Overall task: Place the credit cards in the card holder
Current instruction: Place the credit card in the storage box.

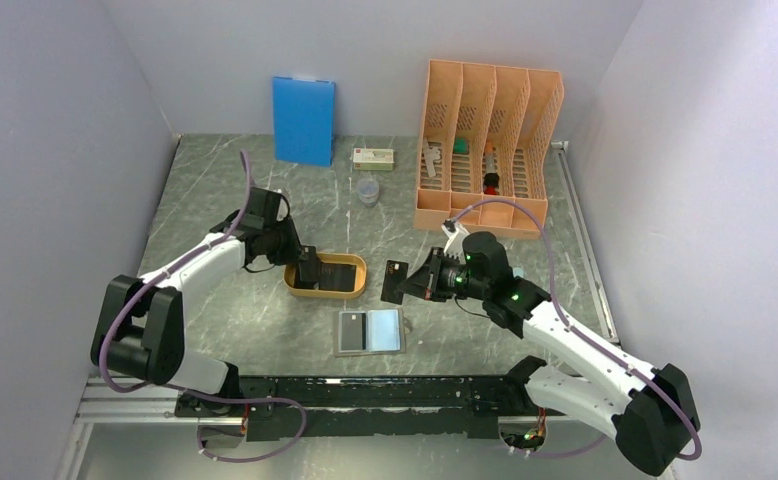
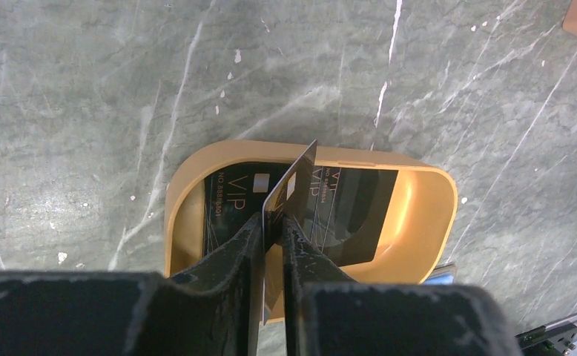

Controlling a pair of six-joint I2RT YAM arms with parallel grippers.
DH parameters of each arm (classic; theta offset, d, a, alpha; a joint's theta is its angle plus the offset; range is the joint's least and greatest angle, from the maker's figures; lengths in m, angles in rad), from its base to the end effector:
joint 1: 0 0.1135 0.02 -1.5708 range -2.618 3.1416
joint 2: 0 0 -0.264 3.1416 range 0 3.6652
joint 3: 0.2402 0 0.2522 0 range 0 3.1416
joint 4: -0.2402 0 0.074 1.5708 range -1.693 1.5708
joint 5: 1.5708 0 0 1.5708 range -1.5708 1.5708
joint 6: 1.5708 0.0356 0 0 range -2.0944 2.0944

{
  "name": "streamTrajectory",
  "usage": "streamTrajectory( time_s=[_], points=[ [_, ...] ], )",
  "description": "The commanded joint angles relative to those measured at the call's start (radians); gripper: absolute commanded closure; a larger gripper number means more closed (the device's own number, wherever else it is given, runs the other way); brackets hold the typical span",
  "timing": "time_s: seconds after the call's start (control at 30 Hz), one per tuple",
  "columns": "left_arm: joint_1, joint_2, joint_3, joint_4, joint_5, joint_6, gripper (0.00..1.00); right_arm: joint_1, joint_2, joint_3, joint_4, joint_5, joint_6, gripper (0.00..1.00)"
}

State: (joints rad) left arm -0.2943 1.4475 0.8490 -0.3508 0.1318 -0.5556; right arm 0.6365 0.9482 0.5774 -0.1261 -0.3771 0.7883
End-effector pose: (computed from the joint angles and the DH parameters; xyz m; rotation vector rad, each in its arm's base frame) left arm 0.2736 -0.0878 0.1982 -0.2823 2.5689 -0.4975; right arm 0.1613 0.1355 0.2441 -0.0849 2.2819 1.2105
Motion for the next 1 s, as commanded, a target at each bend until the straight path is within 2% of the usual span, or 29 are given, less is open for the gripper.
streamTrajectory(
  time_s=[0.0,0.2,0.33,0.4,0.63,0.7,0.73,0.97],
  points=[
    [0.012,-0.028,-0.008,-0.036,-0.011,0.027,0.84,-0.003,-0.022,-0.013,-0.004,0.002,-0.006,1.00],
    [0.012,-0.057,-0.027,-0.041,0.039,0.053,0.93,-0.004,-0.026,-0.014,-0.006,0.005,-0.001,1.00],
    [0.012,-0.039,-0.030,-0.057,0.046,0.071,0.92,-0.004,-0.028,-0.020,-0.004,0.006,0.003,1.00],
    [0.012,-0.047,-0.033,-0.056,0.047,0.067,0.83,-0.004,-0.028,-0.025,-0.001,0.005,0.007,1.00],
    [0.012,-0.131,0.003,-0.099,-0.012,0.063,0.42,-0.003,-0.039,-0.018,-0.028,0.013,-0.001,1.00],
    [0.012,-0.169,0.009,-0.116,-0.032,0.057,0.38,-0.004,-0.042,-0.015,-0.036,0.017,-0.006,1.00],
    [0.012,-0.196,0.008,-0.120,-0.043,0.052,0.31,-0.004,-0.043,-0.014,-0.040,0.019,-0.010,1.00],
    [-0.033,-0.444,-0.053,-0.111,-0.076,0.022,0.23,-0.003,-0.049,0.005,-0.097,0.062,-0.059,1.00]
  ],
)
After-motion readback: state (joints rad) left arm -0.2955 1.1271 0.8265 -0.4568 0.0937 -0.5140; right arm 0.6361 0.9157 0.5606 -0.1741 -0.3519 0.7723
